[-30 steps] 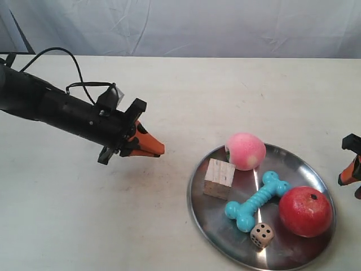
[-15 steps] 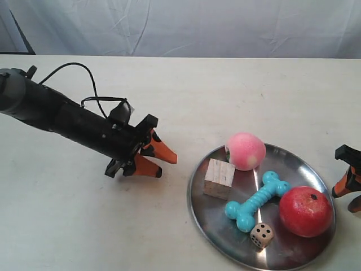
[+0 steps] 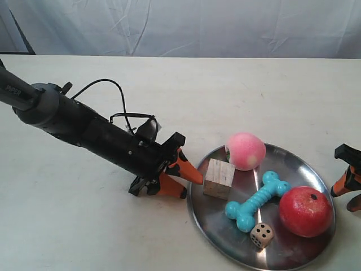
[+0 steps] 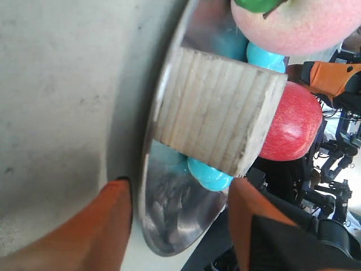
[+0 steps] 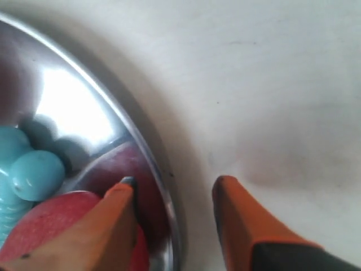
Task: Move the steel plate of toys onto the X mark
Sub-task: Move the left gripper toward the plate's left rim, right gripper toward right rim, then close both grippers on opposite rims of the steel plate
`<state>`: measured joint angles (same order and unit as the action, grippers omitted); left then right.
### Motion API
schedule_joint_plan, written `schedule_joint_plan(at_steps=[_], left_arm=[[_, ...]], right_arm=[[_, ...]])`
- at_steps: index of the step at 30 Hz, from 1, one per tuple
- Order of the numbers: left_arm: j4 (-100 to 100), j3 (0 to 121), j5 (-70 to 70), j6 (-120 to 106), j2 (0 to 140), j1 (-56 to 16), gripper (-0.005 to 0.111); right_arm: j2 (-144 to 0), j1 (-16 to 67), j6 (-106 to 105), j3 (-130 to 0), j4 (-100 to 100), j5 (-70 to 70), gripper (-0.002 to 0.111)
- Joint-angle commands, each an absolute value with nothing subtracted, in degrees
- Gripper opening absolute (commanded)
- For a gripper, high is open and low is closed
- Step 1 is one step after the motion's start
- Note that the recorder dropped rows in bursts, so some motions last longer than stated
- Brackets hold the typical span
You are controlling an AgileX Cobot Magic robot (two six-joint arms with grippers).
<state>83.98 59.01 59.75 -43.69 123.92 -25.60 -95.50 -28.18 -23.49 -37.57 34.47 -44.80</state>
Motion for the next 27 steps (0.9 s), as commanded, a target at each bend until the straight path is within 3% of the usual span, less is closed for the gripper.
schedule_joint_plan(at_steps=[1, 8, 16, 27], left_arm=[[83.39, 58.96, 56.29, -43.66, 124.85, -25.95, 0.050], [82.81, 58.96, 56.49, -42.97, 124.85, -25.95, 0.049], [79.62, 60.15, 58.40, -42.13, 124.85, -25.95, 0.023], [72.96, 62.95, 58.05, -38.44, 124.85, -25.95, 0.023]], right_arm=[[-96.41, -28.57, -23.89, -37.31, 34.60, -44.61, 0.043], [-101.43, -28.47, -27.61, -36.86, 40.06, -46.25, 0.043], [-102.56, -28.47, -30.01, -36.86, 42.09, -47.07, 0.043], [-102.57, -28.47, -30.01, -36.86, 42.09, -47.18, 0.043]])
